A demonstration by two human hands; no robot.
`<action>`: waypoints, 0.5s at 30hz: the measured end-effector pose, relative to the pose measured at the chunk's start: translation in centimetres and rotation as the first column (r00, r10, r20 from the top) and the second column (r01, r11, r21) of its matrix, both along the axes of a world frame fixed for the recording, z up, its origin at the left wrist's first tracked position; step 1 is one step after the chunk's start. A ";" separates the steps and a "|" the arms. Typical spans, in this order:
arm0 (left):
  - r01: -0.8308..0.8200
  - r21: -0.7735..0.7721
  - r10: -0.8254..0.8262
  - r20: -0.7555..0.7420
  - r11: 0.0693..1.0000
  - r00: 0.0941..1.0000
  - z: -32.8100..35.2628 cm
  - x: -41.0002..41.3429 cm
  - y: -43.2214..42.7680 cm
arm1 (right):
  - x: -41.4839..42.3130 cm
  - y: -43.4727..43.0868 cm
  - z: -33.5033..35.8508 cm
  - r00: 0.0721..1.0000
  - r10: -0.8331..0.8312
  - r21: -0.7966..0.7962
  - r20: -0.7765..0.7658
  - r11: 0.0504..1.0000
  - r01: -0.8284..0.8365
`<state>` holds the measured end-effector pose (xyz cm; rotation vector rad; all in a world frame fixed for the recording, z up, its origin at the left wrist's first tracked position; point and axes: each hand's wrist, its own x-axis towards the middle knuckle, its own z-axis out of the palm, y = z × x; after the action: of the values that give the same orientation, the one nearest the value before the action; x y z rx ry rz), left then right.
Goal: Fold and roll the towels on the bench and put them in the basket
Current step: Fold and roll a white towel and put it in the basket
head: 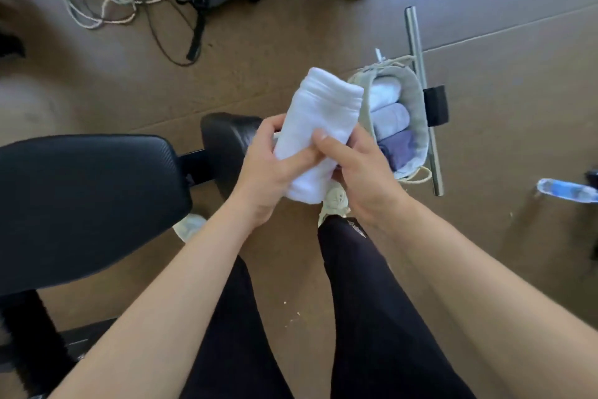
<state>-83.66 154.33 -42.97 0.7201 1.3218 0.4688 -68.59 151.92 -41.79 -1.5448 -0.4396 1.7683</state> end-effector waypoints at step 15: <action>0.413 -0.172 -0.447 -0.376 0.894 0.812 -13.7 15.5 6.2 | 19.3 -1.7 -16.5 0.792 -0.521 -0.419 0.318 0.672 0.611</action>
<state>-68.20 160.51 -56.65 1.0570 1.4948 -0.1168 -49.25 150.18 -58.32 -1.9310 0.4554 1.2910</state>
